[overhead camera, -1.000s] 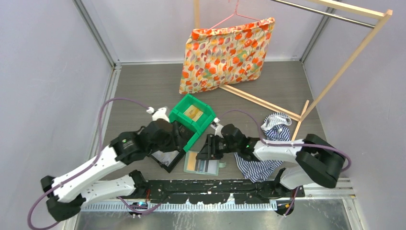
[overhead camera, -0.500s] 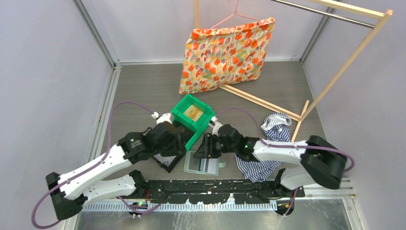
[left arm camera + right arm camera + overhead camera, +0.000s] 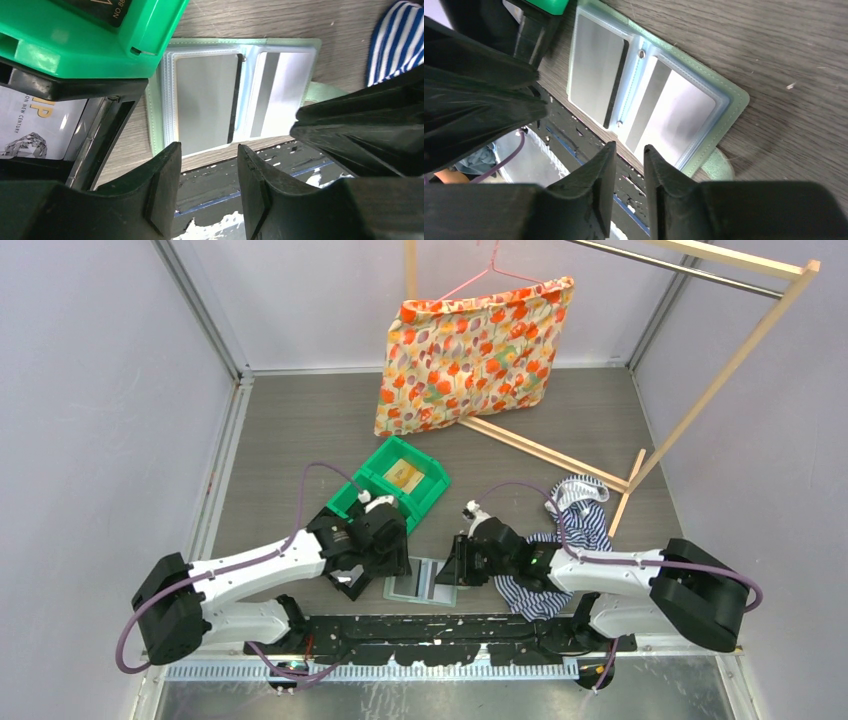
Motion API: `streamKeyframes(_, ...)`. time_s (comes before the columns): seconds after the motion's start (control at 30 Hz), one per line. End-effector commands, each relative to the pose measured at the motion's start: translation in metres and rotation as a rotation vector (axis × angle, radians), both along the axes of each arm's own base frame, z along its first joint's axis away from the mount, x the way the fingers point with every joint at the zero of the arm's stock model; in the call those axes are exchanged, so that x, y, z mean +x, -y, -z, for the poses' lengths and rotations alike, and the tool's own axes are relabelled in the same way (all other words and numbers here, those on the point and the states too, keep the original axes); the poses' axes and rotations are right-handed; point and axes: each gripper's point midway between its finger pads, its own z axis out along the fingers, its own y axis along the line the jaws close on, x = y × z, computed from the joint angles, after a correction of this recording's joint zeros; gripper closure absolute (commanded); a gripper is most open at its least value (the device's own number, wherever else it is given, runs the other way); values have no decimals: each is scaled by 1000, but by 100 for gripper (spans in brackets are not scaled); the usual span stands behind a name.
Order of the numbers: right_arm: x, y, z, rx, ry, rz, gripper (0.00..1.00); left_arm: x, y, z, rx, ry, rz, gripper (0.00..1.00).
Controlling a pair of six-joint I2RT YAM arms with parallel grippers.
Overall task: Take the credit cards out of the card holder
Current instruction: Remove the credit card from the card holder.
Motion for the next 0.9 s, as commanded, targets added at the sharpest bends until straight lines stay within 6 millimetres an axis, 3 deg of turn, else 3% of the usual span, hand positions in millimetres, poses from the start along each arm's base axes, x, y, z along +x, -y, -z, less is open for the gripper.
streamKeyframes(0.0, 14, -1, -14, 32, 46, 62, 74, 9, 3, 6, -10, 33, -37, 55)
streamKeyframes(0.23, 19, 5, -12, 37, 37, 101, 76, 9, 1, 20, -7, 38, -55, 57)
streamKeyframes(0.6, 23, -5, -26, 196, -36, 156, 76, 5, 21, 40, -52, -13, -4, 59)
streamKeyframes(0.87, 23, -7, -20, 227, -79, 185, 74, 4, 34, 42, -118, -27, 5, 62)
